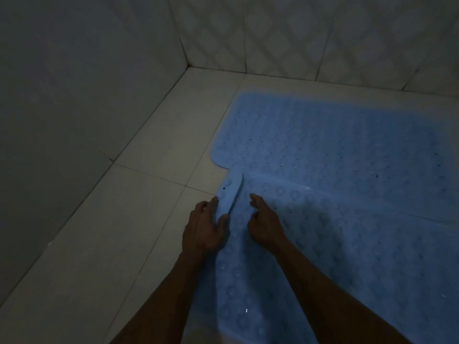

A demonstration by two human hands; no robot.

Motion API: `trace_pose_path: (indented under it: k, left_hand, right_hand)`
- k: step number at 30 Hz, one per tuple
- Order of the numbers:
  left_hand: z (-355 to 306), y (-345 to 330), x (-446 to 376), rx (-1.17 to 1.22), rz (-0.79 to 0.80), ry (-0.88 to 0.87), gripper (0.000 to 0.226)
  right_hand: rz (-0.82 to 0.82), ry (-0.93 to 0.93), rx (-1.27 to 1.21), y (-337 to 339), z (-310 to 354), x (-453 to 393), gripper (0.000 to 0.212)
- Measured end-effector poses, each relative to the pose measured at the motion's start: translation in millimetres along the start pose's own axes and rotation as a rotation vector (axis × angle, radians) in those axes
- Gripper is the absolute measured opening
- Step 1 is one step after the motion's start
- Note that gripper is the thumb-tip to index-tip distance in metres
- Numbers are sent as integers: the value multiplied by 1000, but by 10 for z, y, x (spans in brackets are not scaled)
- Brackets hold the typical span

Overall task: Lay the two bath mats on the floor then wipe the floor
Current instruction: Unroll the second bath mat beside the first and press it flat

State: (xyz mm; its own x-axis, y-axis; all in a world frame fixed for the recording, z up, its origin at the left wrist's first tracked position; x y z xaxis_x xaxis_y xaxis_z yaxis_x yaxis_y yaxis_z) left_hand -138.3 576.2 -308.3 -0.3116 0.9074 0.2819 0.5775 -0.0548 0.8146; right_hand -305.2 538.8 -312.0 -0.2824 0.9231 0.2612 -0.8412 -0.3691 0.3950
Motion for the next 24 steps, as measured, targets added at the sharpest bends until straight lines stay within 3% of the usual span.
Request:
trace_pose_path:
  k: [3,7,11,15,24]
  left_hand:
    - [60,112,-66,-209,-63,74,61]
    - [157,143,-137,-341,-108,91,79]
    - [278,-6,-152,-539,-33,-102,72]
    - [432,-182,-180,-439,197,-31,70]
    - [419,-134,-87,-450,121,-32,72]
  right_hand:
    - [43,50,135,-13,0,-28,60]
    - [130,106,339,-69,-36,-59,79]
    - [95,63,598,-11,-64,-96,68]
    - [187,19,734,30,-227,-22,68]
    - [204,50,795,-6,-242,90,69]
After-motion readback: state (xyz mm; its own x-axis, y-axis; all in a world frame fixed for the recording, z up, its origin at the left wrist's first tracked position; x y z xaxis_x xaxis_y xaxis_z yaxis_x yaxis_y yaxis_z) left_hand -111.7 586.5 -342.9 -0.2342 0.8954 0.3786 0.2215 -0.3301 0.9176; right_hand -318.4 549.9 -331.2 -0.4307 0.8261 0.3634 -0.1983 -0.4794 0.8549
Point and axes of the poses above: each hand's wrist, its own x-axis away from the middle knuckle, its own y-axis out of the back of the hand, z = x × y, the point moved 1 cm from there along -x, towards the middle knuckle, and after that the axes turned 9 degrees about y, right-handed, at the moved point
